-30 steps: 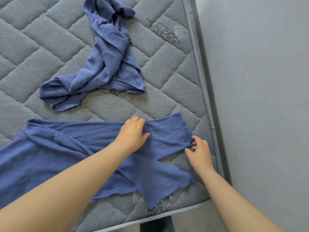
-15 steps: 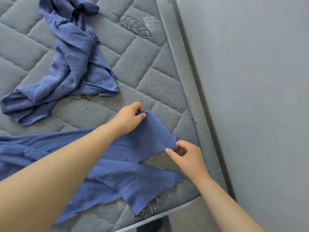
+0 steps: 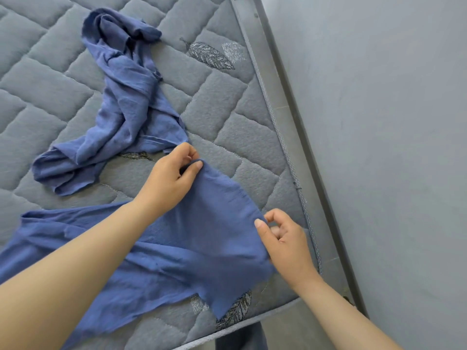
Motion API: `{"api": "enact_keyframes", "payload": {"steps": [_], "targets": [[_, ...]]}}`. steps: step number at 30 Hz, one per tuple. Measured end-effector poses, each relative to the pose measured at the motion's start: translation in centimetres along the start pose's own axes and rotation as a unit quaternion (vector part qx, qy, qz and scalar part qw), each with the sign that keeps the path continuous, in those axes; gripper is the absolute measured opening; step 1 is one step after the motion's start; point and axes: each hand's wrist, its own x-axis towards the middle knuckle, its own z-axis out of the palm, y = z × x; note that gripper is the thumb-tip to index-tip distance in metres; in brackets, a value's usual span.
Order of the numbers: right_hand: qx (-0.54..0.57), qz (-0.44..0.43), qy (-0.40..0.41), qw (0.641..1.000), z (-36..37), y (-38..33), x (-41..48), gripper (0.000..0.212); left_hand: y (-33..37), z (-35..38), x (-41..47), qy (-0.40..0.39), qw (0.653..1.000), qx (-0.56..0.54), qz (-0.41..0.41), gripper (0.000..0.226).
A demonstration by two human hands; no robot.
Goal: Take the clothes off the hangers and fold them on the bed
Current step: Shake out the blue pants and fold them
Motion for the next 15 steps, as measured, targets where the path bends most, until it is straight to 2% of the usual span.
{"api": "enact_keyframes", "payload": {"steps": [2,4,6,8,10,12,15], "targets": [[-0.018,-0.024,0.000,1.000,0.1,-0.3,-0.6,0.022,0.2,-0.6,-0.4,0.008,0.999,0.012,0.030,0.010],[-0.139,-0.072,0.030,0.987,-1.3,0.5,0.3,0.022,-0.2,0.3,0.6,0.015,0.999,0.020,0.033,0.010],[-0.265,-0.094,0.047,0.959,-3.4,2.4,2.4,0.017,-0.7,2.8,2.7,0.002,0.999,0.050,0.004,0.010],[-0.325,-0.054,0.033,0.944,-4.7,4.5,4.5,0.015,-1.5,6.0,4.8,-0.038,0.995,0.084,-0.043,0.008],[-0.368,-0.008,0.022,0.930,-4.2,6.8,5.8,0.015,-2.6,8.6,5.8,-0.063,0.985,0.133,-0.085,0.007],[-0.388,0.015,0.033,0.921,-3.1,8.2,6.2,0.013,-3.3,9.9,5.9,-0.053,0.979,0.171,-0.093,0.006],[-0.336,0.012,0.125,0.934,-1.4,8.1,5.3,0.015,-3.5,9.6,4.8,-0.030,0.981,0.184,-0.054,0.012]]}}
